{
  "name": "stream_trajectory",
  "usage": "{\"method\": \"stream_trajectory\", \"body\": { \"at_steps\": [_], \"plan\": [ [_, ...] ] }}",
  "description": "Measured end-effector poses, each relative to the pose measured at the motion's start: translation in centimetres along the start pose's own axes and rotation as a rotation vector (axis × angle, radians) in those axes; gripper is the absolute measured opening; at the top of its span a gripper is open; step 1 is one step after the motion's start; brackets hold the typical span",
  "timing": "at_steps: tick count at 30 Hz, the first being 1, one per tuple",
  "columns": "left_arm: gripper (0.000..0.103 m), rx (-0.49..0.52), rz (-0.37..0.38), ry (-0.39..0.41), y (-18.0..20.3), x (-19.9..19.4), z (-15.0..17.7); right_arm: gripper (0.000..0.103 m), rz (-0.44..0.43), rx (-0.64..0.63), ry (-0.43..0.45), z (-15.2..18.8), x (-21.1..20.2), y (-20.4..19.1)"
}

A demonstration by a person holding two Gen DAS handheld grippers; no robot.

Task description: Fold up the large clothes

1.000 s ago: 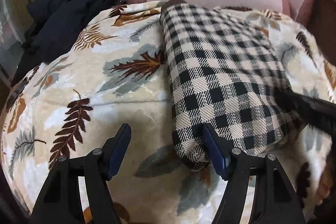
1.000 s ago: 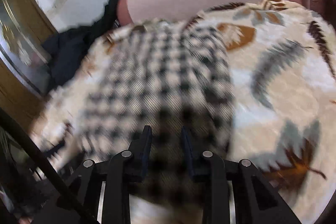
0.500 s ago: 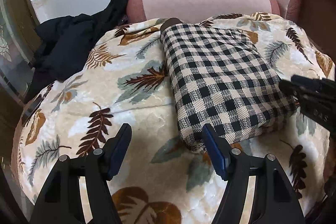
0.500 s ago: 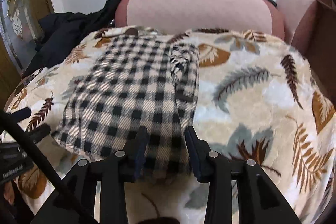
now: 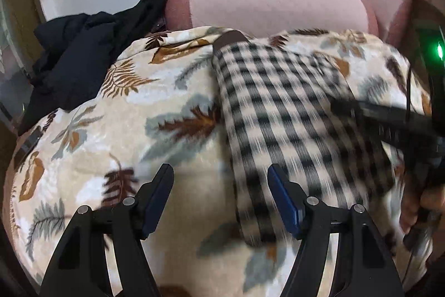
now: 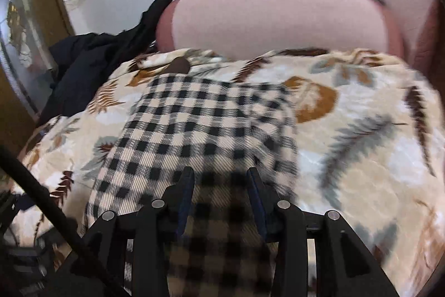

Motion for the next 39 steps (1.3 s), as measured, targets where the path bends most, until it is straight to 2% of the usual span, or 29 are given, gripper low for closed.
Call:
{"method": "stream_trajectory", "body": {
  "at_steps": [3,7,8,9,10,16,23,25,27,29,31,32,33,34,37,39],
  "plan": [
    [0.069,-0.055,0.022,-0.002,-0.7,2.6,-2.7,0.044,-0.061,0.021,-0.046,-0.6,2.9,1.3],
    [0.069,-0.049,0.014,-0.051,-0.4,7.1,-4.9,0.043,-0.099,0.069,-0.041,-1.3,5.4,3.3],
    [0.069,-0.053,0.012,-0.055,-0.4,7.7,-5.0,0.044,-0.084,0.081,-0.037,-1.6,5.7,3.7],
    [0.069,-0.055,0.01,-0.057,-0.3,8.4,-5.5,0.044,-0.029,0.086,-0.039,-1.9,6.2,4.5],
    [0.069,-0.053,0.009,-0.056,-0.2,8.9,-5.8,0.044,-0.026,0.09,-0.038,-2.2,6.5,4.8],
    [0.069,-0.053,0.009,-0.083,0.7,12.6,-9.1,0.044,-0.085,0.185,0.017,-3.4,7.8,7.6],
    [0.074,-0.115,0.053,-0.126,2.0,17.9,-14.5,0.044,-0.147,0.283,0.084,-3.5,8.6,9.2],
    [0.075,-0.134,0.045,-0.119,2.2,18.7,-15.5,0.044,-0.169,0.314,0.104,-3.5,8.7,9.6],
    [0.075,-0.144,0.005,-0.106,2.1,19.3,-16.7,0.041,-0.186,0.344,0.117,-3.4,8.7,10.0],
    [0.074,-0.166,0.007,-0.107,1.6,19.1,-17.4,0.039,-0.187,0.367,0.13,-3.4,8.3,10.4],
    [0.074,-0.191,0.032,-0.094,0.9,17.4,-17.4,0.04,-0.134,0.367,0.143,-3.8,7.2,10.6],
    [0.074,-0.187,0.041,-0.087,0.8,16.7,-17.3,0.044,-0.076,0.359,0.146,-4.0,6.3,10.8],
    [0.074,-0.169,0.051,-0.071,0.4,15.3,-16.7,0.055,-0.039,0.355,0.147,-4.1,5.7,11.1],
    [0.074,-0.149,0.051,-0.053,0.1,14.1,-16.2,0.057,-0.008,0.351,0.153,-4.3,4.8,11.2],
    [0.074,-0.049,0.035,0.059,-0.5,8.6,-13.9,0.058,0.014,0.347,0.132,-4.7,2.0,10.9],
    [0.074,0.022,-0.008,0.174,-0.6,4.1,-11.6,0.058,0.034,0.302,0.109,-4.7,-0.4,9.8]
  ]
}}
Point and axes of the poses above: each gripper's, at about its wrist camera, not at the fingertips, and x roughly the way its jaws point, y to its right, z to its underside, the point moved 6 cm from there along x, roughly the way its jaws point, and after that the axes turned 10 degrees about -x, right-handed, at the moved point
